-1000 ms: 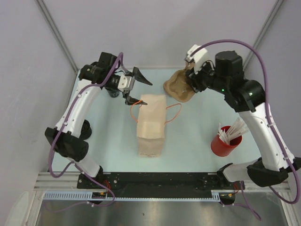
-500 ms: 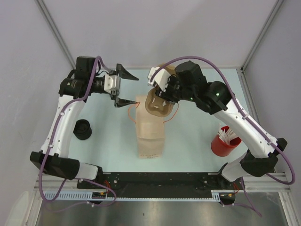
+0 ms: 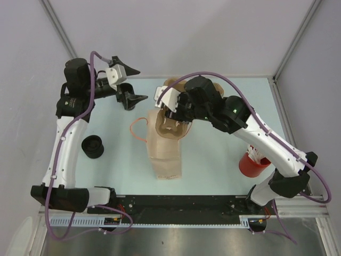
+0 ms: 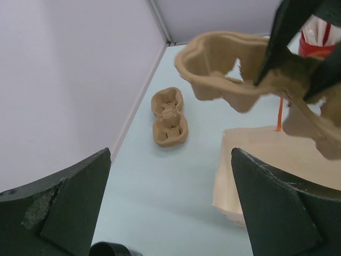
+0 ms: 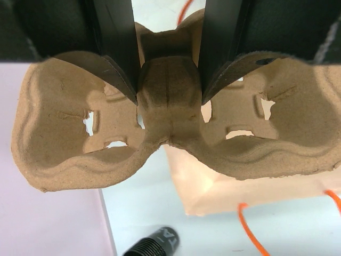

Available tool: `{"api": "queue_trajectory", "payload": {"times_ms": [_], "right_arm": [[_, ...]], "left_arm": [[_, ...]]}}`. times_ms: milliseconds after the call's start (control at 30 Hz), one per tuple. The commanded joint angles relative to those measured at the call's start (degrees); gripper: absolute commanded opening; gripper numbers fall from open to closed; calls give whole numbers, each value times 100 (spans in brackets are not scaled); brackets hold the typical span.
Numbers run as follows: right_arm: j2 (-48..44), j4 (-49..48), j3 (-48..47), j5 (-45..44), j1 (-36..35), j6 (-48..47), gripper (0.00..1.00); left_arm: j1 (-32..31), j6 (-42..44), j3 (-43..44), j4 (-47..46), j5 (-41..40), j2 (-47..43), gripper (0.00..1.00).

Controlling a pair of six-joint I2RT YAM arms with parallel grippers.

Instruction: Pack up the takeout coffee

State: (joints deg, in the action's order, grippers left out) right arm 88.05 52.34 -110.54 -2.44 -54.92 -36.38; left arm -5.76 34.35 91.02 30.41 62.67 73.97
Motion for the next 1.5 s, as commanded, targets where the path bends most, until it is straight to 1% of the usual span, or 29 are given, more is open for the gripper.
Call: {"api": "queue_trajectory", "payload": {"times_ms": [0, 67, 100, 167, 233, 267, 400, 467, 500, 733, 933, 1100, 1167, 1233, 1333, 1433, 1467], "right_arm": [[81, -92, -284, -99, -168, -132, 48], [98, -57, -266, -81, -230, -132, 48], [98, -39, -257, -73, -239, -124, 48], [90, 4, -222, -55, -335, -132, 48], [98, 48, -214, -11, -414, -132, 48], [116, 83, -196, -11, -502, -141, 48], [195, 75, -64, -64, -634, -141, 48], [221, 49, 6, -117, -661, -124, 48], [247, 49, 24, -125, -661, -115, 48], [335, -4, 156, -239, -670, -132, 48], [502, 40, 112, -161, -670, -132, 48], [590, 92, 94, -126, -670, -141, 48], [643, 145, 94, -117, -670, -141, 48], [661, 189, 94, -81, -670, -133, 48], [687, 242, 112, -11, -661, -124, 48], [696, 260, 129, 33, -661, -97, 48], [696, 260, 138, 50, -661, -89, 48]], "left_arm": [[268, -1323, -14, -668, -510, -304, 99], [487, -1632, -14, -572, -432, -348, 99], [523, -1685, -23, -459, -440, -375, 99], [558, -1729, -14, 50, -518, -427, 99], [558, -1800, -41, 253, -573, -542, 99], [558, -1661, -32, 629, -450, -568, 99], [558, -1607, -76, 1097, 42, -682, 100], [558, -1651, -50, 1203, 96, -744, 99], [558, -1607, -32, 1430, 113, -744, 100], [558, -1141, -6, 2143, 96, -814, 99], [558, -755, -41, 2635, 105, -648, 97], [558, -631, -207, 2742, 254, -560, 95], [558, -579, -216, 2820, 368, -533, 92], [558, -543, -208, 2873, 368, -481, 91], [558, -552, -260, 2847, 351, -411, 88], [541, -613, -313, 2794, 377, -323, 80], [532, -614, -313, 2795, 368, -296, 75]]}}
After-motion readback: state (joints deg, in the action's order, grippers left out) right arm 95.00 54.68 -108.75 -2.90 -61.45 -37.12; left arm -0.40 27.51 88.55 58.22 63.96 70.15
